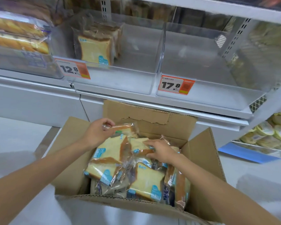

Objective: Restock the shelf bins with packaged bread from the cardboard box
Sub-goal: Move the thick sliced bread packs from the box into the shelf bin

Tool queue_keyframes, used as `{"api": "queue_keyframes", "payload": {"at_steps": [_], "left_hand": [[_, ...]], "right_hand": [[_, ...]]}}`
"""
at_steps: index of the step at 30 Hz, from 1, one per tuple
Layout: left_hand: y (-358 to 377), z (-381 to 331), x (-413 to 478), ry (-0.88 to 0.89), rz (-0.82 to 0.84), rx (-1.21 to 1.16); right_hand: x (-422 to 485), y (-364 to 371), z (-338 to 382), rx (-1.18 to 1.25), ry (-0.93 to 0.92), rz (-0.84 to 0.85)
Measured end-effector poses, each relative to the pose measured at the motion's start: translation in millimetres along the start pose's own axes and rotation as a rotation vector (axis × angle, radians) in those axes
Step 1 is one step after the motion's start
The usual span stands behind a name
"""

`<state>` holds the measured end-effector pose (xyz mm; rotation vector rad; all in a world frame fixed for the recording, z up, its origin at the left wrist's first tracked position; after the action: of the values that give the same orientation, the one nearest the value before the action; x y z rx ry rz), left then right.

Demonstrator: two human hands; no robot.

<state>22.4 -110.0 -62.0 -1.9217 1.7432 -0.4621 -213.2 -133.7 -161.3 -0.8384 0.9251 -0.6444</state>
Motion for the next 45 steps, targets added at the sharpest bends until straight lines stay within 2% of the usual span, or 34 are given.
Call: {"api": "queue_keyframes", "payload": {"at_steps": [4, 8, 12, 15, 17, 19, 23, 25, 30, 33, 35, 40, 43, 45], "left_hand": [[3, 4, -2, -0.021, 0.028, 0.000], [8, 2, -8, -0.157, 0.065, -0.048], [31, -9, -27, -0.382, 0.264, -0.192], [60, -21, -43, -0.447, 0.441, -0.414], [66, -17, -43, -0.474, 0.370, -0.564], [60, -6, -39, -0.483, 0.259, -0.611], [45, -6, -30, -0.341, 0.197, -0.491], [47, -13, -28, -0.275, 0.225, -0.481], [58, -28, -35, -0.258, 0.404, -0.488], [35, -20, -23, -0.268, 0.311, -0.455], [16, -13, -18, -0.293, 0.228, -0.495], [3, 12, -23, -0.344, 0.163, -0.502], [16, 23, -31, -0.377, 0.191, -0.527], [20, 27, -32, -0.386, 0.181, -0.545]], "right_hand": [[-10, -34, 6, 0.160, -0.014, -0.143], [-37, -77, 22, 0.148, -0.108, -0.328], [-72, -99, 41, 0.218, -0.214, -0.563], [-86, -102, 53, 0.301, -0.268, -0.616], [-87, -101, 54, 0.340, -0.245, -0.553], [-81, -95, 44, 0.461, -0.117, -0.401], [-69, -77, 5, 0.791, 0.225, -0.238], [-63, -63, 3, 0.864, 0.250, -0.133], [-65, -87, 15, 0.942, 0.132, -0.326], [-59, -90, 12, 1.035, 0.151, -0.319], [-57, -74, 10, 0.910, 0.192, -0.221], [-54, 24, 26, 0.342, 0.131, 0.275], [-46, 47, 30, 0.193, 0.131, 0.262], [-41, 40, 31, 0.264, 0.106, 0.209]]}}
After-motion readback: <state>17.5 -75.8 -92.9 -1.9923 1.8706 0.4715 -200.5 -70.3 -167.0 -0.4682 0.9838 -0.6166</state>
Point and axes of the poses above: each hand's wrist, its own x-axis towards the middle knuckle, its own y-axis out of the palm, z = x × y, the point moved 9 cm from there along x, towards the middle knuckle, and after that the axes turned 4 degrees about y, right-handed, at the moved point
